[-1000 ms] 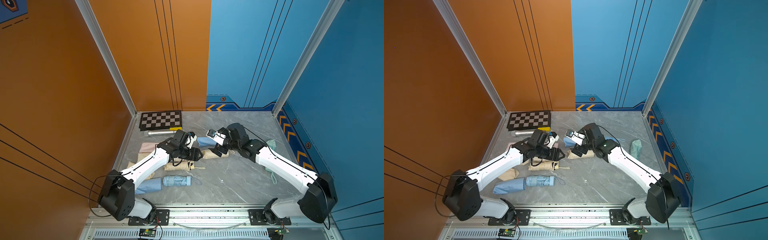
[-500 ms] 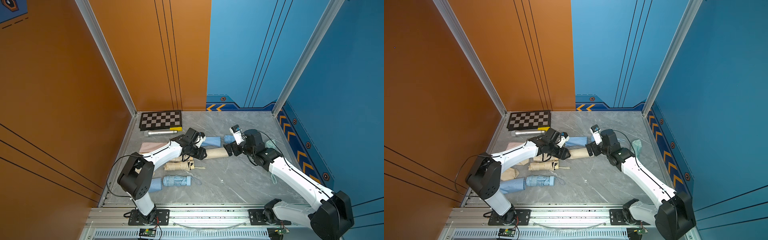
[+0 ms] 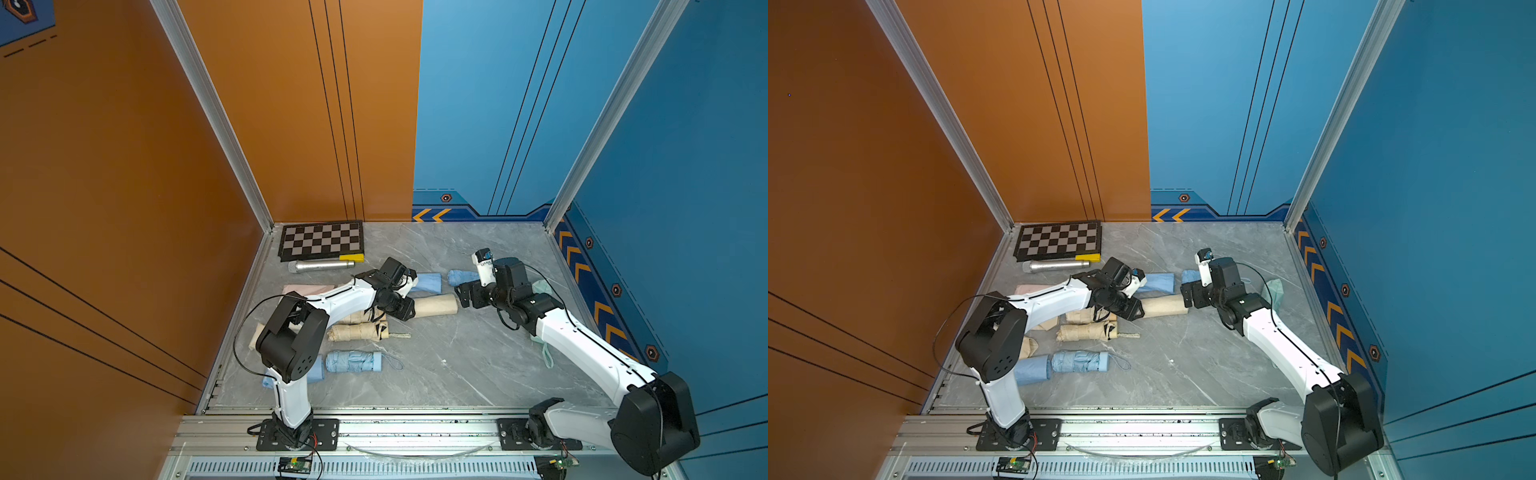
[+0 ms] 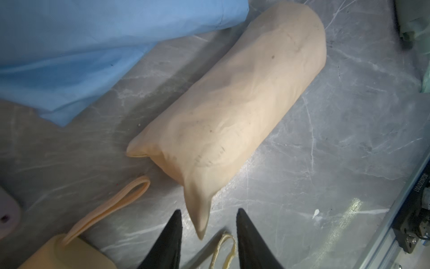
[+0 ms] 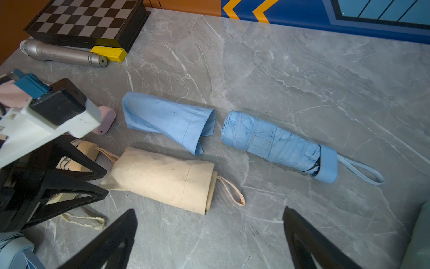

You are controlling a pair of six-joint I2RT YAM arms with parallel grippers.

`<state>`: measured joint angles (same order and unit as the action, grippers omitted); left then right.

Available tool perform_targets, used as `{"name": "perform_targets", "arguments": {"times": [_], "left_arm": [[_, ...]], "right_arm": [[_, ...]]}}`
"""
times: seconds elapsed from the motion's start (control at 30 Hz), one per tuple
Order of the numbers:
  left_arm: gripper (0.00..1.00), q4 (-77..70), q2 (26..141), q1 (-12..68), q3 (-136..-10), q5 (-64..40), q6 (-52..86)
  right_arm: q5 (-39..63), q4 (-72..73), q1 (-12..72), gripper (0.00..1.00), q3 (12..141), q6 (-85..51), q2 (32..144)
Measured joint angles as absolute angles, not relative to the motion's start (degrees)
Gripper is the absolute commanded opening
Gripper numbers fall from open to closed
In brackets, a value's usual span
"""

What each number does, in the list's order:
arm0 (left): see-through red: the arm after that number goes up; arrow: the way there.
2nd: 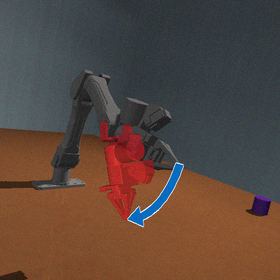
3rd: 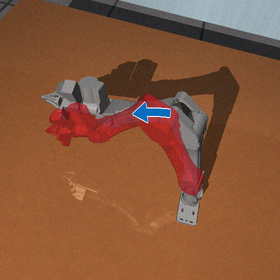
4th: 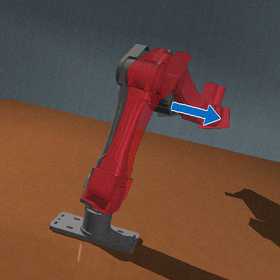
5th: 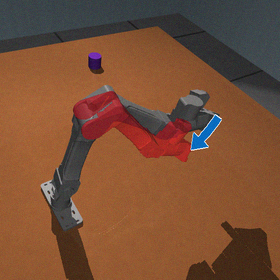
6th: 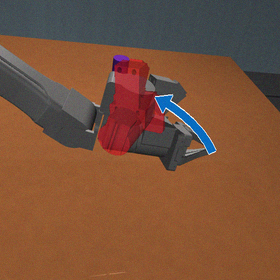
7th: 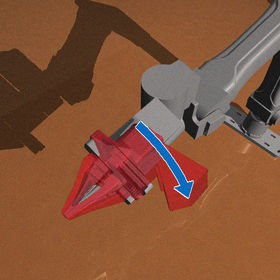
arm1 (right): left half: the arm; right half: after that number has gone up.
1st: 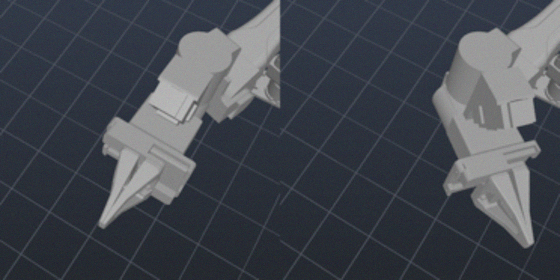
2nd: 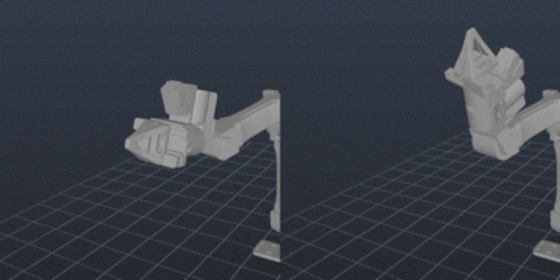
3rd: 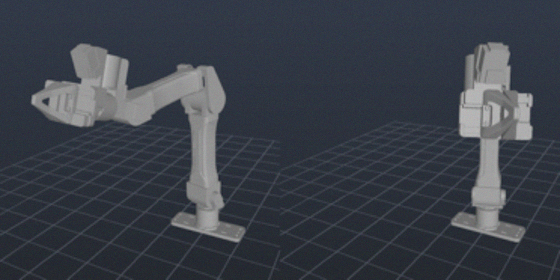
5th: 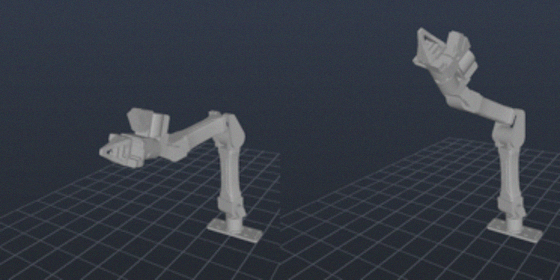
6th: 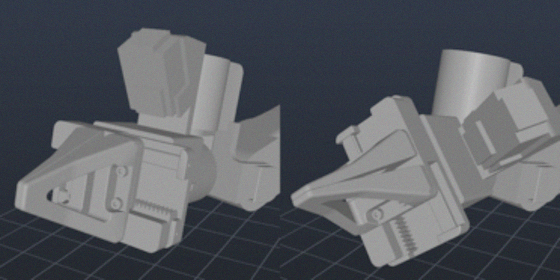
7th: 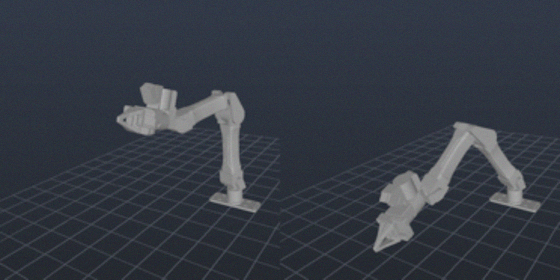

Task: Take umbrellas out of sleeves
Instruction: Take out the umbrella from the umbrella sleeve.

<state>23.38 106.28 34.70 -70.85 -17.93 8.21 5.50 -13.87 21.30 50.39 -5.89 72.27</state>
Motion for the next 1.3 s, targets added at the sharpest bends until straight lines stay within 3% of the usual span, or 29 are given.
{"name": "perform_targets", "arguments": {"times": [0.37,0.47,0.83,1.0,1.3], "left_arm": [[0.04,23.3,108.6,35.0,-71.7,-16.5,7.4],[0.0,23.2,108.6,35.0,-71.7,-16.3,7.4],[0.0,22.6,108.6,35.2,-71.0,-15.4,8.2],[0.0,22.3,108.6,35.3,-70.7,-15.2,8.4],[0.0,22.0,108.3,35.3,-70.1,-15.0,8.6]], "right_arm": [[3.9,-16.3,21.3,0.91,51.4,-6.9,78.7],[2.5,-17.8,21.2,0.87,52.1,-7.5,81.1],[-0.3,-22.1,21.0,0.71,56.1,-9.5,92.2],[-2.7,-23.2,21.0,0.58,57.1,-10.5,94.7],[-4.8,-23.6,21.2,0.51,60.0,-10.6,98.3]]}}
